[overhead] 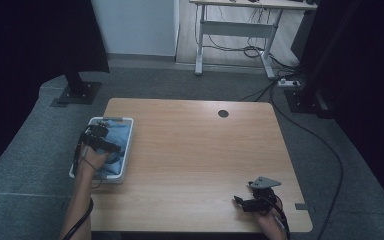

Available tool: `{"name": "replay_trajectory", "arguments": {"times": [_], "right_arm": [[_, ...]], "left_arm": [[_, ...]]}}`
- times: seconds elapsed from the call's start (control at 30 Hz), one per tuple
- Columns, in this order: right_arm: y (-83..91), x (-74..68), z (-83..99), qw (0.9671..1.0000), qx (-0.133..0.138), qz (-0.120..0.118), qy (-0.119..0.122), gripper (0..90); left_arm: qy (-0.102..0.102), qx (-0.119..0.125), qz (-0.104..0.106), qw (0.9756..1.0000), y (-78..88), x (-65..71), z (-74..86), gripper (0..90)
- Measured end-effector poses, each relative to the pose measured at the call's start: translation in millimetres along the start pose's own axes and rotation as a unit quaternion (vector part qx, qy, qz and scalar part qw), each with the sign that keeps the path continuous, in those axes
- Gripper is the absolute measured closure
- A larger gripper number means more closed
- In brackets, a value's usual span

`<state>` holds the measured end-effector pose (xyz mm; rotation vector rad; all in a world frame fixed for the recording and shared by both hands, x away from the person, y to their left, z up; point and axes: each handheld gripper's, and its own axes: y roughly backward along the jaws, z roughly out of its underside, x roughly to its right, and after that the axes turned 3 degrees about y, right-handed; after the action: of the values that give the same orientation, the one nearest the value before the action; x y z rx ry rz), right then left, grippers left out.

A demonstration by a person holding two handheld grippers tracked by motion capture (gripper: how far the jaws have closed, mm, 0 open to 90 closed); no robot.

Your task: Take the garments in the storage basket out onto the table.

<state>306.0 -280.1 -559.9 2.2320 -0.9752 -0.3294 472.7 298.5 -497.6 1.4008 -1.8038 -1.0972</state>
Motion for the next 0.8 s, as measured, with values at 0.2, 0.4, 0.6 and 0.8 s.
{"name": "replay_trajectory", "arguments": {"times": [0.2,0.4,0.6,0.8], "right_arm": [[0.0,0.0,0.0,1.0000,0.000,0.000,0.000,14.1],[-0.1,-0.1,0.0,1.0000,0.001,0.000,0.000,14.1],[-0.1,-0.2,0.0,1.0000,0.000,-0.001,0.000,14.1],[-0.6,-0.4,-0.5,1.0000,0.000,-0.001,0.000,14.1]], "left_arm": [[0.018,-0.008,0.001,0.9998,-15.2,-4.2,1.8,0.0],[0.009,-0.031,-0.009,0.9994,-26.7,-0.3,-1.5,0.0],[0.015,-0.030,0.009,0.9994,-32.2,-1.7,-1.9,0.0],[0.011,-0.015,0.019,0.9997,-31.6,0.1,0.3,2.1]]}}
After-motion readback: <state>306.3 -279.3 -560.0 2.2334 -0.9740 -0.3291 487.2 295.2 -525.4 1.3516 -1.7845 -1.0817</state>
